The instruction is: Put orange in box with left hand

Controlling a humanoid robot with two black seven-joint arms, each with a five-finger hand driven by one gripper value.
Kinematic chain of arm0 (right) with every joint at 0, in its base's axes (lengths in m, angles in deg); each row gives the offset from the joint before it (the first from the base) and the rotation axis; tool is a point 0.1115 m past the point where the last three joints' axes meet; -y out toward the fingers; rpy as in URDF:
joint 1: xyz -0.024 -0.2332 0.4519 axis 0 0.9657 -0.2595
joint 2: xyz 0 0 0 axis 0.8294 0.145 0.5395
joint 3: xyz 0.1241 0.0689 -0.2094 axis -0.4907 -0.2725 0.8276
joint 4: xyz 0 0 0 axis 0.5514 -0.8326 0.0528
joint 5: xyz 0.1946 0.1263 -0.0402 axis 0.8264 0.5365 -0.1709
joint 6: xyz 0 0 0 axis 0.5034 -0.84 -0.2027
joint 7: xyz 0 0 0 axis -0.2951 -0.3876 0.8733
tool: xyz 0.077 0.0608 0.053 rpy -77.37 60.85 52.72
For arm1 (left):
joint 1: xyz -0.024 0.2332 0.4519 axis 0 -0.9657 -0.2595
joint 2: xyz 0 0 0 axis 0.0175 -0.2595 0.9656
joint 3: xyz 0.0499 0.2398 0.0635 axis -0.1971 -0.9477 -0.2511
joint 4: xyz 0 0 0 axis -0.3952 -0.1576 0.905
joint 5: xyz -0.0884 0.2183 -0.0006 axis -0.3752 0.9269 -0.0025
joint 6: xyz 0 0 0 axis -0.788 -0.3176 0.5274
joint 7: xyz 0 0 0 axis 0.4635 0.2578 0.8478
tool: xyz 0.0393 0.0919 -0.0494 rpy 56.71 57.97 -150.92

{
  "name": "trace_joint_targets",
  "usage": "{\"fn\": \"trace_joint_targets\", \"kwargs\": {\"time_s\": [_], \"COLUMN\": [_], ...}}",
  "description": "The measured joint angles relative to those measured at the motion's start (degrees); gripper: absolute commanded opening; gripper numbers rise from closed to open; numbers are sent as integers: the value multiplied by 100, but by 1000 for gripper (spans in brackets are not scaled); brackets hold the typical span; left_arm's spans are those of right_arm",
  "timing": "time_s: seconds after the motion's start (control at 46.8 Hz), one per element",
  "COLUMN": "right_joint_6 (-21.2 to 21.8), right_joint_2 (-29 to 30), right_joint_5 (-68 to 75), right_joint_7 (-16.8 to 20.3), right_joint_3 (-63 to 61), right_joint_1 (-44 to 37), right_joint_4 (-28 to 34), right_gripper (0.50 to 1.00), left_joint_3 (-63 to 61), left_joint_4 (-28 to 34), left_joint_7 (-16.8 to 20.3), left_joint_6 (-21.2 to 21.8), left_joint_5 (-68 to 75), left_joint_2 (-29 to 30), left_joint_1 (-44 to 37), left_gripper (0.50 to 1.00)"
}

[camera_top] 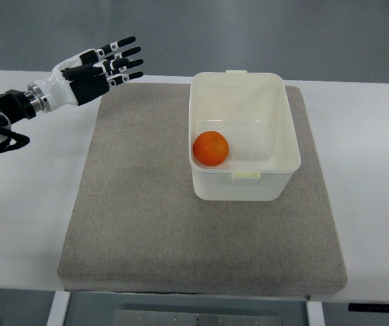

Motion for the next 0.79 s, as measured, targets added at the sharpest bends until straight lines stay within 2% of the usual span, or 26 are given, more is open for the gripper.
{"fn": "trace_joint_targets", "kwargs": {"time_s": [0.321, 0.791], "right_joint_6": [0, -1], "right_joint_2": [0, 0], "right_joint_5": [0, 0], "right_joint_7": [0, 0], "right_joint_3": [1, 1], "right_joint_1": [2, 0], "right_joint_4": [0, 0], "right_gripper": [926, 926], "left_joint_3": [28, 47], "left_joint_4": [843, 1125], "left_joint_7": [-60, -45], "left_joint_6": [-152, -153], "left_joint_5": [-1212, -1237], "left_joint_2": [-48, -130], "left_joint_1": [22, 36], "left_gripper": [994, 994]}}
